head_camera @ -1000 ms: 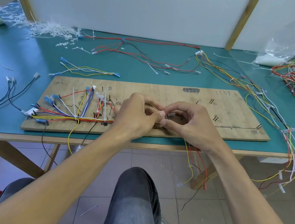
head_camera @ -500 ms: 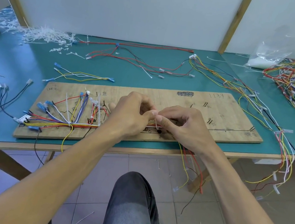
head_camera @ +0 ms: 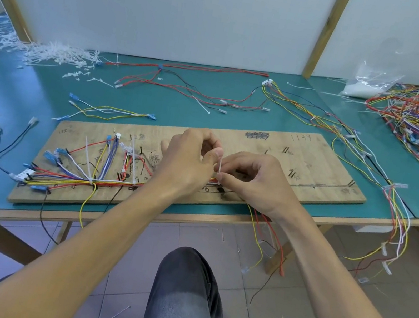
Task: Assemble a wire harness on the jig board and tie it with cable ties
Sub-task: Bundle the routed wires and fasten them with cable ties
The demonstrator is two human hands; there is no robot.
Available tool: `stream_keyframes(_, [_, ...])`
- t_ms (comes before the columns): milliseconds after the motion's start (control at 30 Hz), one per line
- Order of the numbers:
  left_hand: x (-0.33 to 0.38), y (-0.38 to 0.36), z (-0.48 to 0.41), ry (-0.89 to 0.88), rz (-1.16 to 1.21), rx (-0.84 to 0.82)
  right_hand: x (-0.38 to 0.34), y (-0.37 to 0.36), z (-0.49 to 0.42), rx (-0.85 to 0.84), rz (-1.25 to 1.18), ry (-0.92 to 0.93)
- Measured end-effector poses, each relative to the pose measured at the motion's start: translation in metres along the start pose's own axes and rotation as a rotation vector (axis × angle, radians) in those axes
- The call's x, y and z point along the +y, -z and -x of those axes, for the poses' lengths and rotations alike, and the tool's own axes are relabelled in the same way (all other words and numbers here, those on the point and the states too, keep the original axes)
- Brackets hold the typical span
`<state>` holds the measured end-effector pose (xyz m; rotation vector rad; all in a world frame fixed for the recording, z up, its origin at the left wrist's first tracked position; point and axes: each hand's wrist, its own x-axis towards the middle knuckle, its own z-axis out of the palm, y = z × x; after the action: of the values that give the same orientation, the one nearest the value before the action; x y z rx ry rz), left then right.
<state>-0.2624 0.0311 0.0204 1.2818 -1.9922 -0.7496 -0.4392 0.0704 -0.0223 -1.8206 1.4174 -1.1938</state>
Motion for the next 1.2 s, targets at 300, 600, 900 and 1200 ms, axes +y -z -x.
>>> stream_keyframes(300, [-0.005, -0.010, -0.006, -0.048, 0.052, 0.039, -0.001, 0.000, 0.001, 0.016, 0.076, 0.000])
stream_keyframes(600, [0.001, -0.022, -0.018, 0.028, 0.185, 0.146, -0.007, -0.001, 0.002, -0.007, 0.214, 0.020])
stream_keyframes(900, [-0.017, -0.005, -0.011, -0.138, 0.246, -0.028, -0.012, -0.003, 0.004, 0.027, 0.218, -0.016])
stream_keyframes(1200, [-0.018, 0.002, 0.003, -0.260, 0.163, -0.172, -0.017, -0.003, 0.003, -0.068, 0.391, 0.093])
